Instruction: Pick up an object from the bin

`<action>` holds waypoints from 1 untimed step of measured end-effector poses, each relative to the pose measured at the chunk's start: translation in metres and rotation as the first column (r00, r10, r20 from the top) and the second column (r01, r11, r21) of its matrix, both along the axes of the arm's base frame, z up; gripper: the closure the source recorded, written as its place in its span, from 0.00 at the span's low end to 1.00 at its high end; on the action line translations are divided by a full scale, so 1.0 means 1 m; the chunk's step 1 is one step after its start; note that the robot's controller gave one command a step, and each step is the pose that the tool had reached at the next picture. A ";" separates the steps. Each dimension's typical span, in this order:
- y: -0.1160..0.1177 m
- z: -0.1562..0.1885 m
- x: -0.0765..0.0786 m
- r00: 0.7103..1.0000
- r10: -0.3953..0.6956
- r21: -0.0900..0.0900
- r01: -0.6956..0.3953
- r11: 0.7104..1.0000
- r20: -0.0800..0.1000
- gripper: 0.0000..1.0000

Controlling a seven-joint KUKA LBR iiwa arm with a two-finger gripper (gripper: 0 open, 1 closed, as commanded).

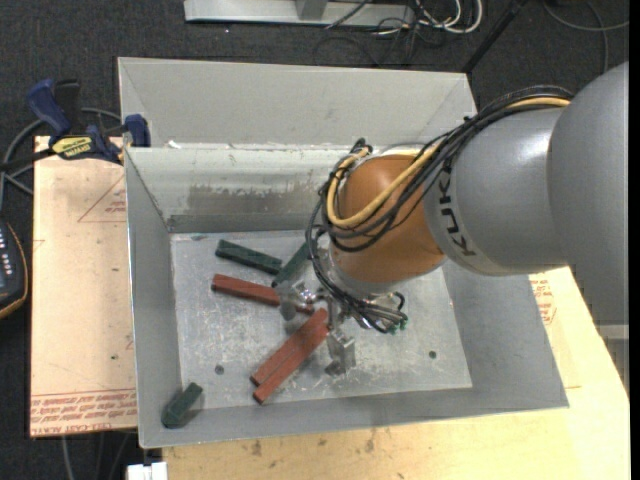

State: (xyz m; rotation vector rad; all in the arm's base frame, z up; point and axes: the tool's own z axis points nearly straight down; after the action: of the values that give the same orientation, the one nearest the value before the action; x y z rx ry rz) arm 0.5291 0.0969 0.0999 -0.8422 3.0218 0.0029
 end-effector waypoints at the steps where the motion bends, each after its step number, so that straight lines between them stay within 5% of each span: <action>1: 0.005 -0.031 -0.004 0.980 0.199 -0.001 -0.199 0.980 -0.005 0.00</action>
Offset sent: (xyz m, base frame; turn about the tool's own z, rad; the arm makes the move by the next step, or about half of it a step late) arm -0.0037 0.0039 -0.0299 -0.2026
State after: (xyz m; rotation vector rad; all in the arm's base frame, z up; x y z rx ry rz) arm 0.5249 0.1018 0.0689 -1.1427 2.9272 0.0028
